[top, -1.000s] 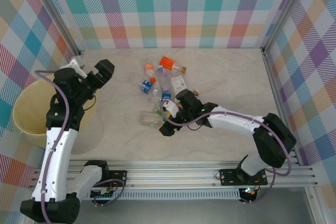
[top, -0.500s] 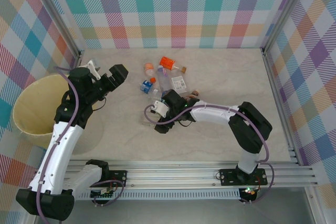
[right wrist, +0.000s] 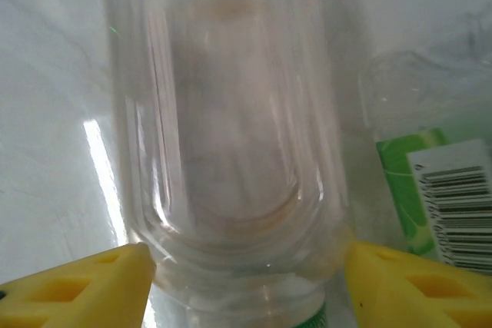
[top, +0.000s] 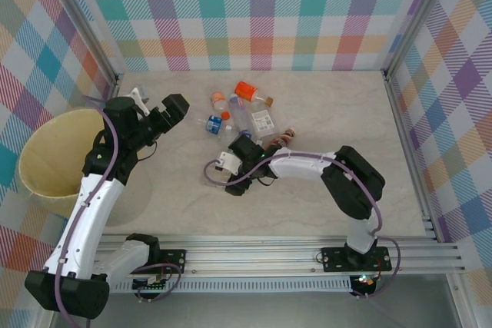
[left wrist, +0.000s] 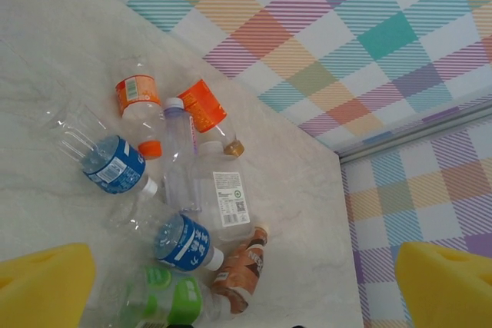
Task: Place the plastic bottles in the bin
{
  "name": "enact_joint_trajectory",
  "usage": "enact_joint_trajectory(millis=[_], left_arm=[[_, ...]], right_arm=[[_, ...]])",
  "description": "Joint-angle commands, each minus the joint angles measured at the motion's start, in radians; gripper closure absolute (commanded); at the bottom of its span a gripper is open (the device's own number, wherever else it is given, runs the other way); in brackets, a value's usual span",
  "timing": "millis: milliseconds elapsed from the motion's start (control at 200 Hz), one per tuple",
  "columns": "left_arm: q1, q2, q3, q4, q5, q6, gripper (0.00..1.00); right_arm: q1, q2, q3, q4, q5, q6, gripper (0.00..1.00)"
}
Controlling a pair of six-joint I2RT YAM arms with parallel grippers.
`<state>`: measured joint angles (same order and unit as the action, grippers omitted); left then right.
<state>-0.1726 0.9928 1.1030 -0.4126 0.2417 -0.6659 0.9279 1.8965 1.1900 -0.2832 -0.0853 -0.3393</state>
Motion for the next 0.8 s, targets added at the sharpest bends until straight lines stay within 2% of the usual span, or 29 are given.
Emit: enact_joint_trajectory(millis=[0, 180, 430, 680, 795], left_arm=[[-0.010, 0.000, 0.001, 0.001, -0.011, 0.003, 0.00], [-0.011, 0.012, -0.004, 0.000, -0.017, 0.002, 0.00], [-0.020, 0.033, -0.003, 0.001, -0.006, -0.004, 0.00], [-0.084, 0.082, 0.041, -0.008, -0.029, 0.013, 0.00], [-0.120, 0.114, 0.060, -0.008, -0.047, 0.015, 0.00]], right_arm=[[0.024, 0.007, -0.045, -0.051, 0.019, -0.086, 0.29], [0.028, -0.048, -0.095, 0.000, 0.038, -0.091, 0.33], [0.031, -0.006, -0.065, 0.040, 0.114, 0.002, 0.51], [0.029, -0.148, -0.148, 0.174, 0.120, 0.087, 0.67], [0.023, -0.224, -0.202, 0.249, 0.146, 0.147, 0.71]])
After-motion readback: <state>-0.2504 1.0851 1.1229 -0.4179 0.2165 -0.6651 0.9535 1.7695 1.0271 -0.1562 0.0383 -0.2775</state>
